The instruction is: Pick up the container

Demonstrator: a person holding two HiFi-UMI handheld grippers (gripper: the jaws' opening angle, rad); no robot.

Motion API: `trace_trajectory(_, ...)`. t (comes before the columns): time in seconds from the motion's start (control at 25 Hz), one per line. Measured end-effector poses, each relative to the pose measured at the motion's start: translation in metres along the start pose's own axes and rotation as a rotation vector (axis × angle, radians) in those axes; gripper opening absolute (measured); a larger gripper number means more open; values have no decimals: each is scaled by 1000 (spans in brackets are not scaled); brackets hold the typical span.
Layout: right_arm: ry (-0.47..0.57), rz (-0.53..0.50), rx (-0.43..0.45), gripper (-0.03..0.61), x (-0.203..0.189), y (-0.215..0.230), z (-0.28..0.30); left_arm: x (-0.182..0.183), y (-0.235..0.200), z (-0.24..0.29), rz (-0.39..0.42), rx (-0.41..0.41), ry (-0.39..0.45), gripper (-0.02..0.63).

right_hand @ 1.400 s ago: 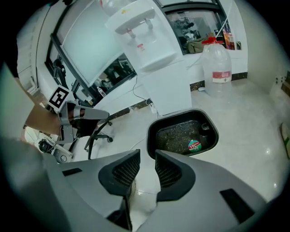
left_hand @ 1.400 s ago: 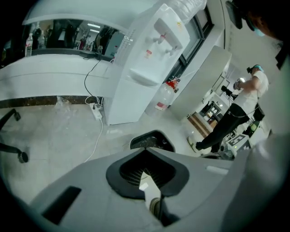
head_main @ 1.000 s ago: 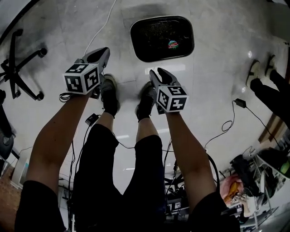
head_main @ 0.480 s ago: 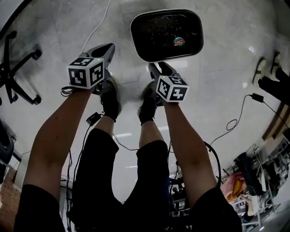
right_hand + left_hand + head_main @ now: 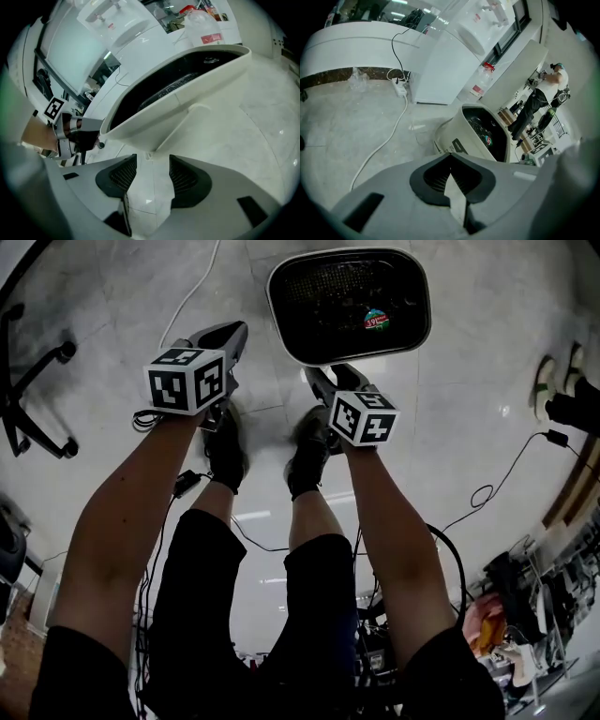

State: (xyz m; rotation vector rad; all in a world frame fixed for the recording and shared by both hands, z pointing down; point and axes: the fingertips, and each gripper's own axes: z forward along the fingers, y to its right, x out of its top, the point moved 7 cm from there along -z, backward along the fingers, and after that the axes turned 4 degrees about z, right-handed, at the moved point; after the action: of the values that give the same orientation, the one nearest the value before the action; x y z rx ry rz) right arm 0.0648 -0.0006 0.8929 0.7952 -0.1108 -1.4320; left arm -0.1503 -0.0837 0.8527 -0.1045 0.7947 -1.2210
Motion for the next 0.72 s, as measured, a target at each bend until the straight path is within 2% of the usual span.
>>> trace_trajectory(0.12,19,50,36,184,3,2,8,-6,-4,1,-6,7,-8,8)
trace_trajectory(0.32,6,75,88,192,1,1,21,-11,-7,3,23,7,-4,8)
trace_trajectory(0.56,36,136,81,193,-2,1,23,-17,-9,3,-5,1,0,8)
trace_trajectory(0.64,50,163,88,100,-2,-1,19,-14,-9,0,-8,-3,12,6)
trace_trajectory(0.72,64,195,107,100,-3,-6,14,-15,-8,-3,-5,1,9,8)
